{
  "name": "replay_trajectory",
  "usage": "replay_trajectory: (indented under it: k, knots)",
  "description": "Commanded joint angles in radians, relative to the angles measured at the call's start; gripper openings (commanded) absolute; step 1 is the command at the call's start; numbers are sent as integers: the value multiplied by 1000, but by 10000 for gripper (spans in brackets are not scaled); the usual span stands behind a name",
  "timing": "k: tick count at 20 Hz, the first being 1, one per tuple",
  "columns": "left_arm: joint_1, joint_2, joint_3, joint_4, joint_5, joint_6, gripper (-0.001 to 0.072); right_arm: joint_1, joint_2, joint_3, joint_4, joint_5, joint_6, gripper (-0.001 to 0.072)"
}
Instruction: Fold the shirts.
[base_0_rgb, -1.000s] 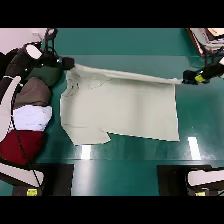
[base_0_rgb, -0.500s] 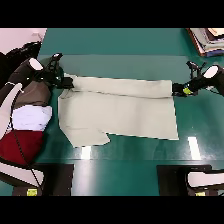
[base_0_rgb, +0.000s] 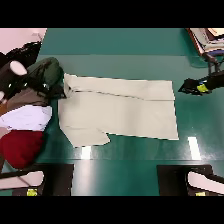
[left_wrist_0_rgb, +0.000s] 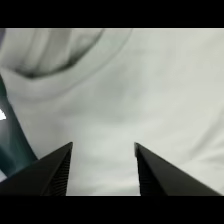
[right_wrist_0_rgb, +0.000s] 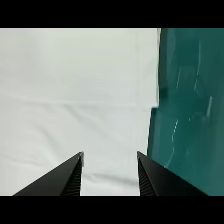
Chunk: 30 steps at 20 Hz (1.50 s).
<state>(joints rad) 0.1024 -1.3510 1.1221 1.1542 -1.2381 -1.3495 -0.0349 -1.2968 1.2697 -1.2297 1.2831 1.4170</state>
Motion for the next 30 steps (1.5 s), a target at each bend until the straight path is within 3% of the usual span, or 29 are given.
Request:
replay_trajectory:
  k: [1,6,17,18,20,21,26,30]
  knots:
    - [14,267,-333,13,-38,-43,456,-17,104,0,7,53,-32,379]
    - [14,501,-639,13,-48,-94,456,-12,122,0,8,57,-32,378]
    - [14,494,-778,-274,267,-64,455,-12,122,0,9,117,-31,379]
    - [14,494,-783,-295,277,-64,432,-12,122,0,9,125,-31,379]
    - [13,494,-782,-322,287,-63,126,-17,122,-5,6,158,-31,378]
    - [13,494,-777,-324,283,-55,23,-32,133,-27,7,178,-31,378]
    - [13,498,-691,-323,162,16,24,-252,295,-407,6,184,-51,381]
    - [13,498,-648,-323,155,22,24,-444,336,-705,56,153,-113,387]
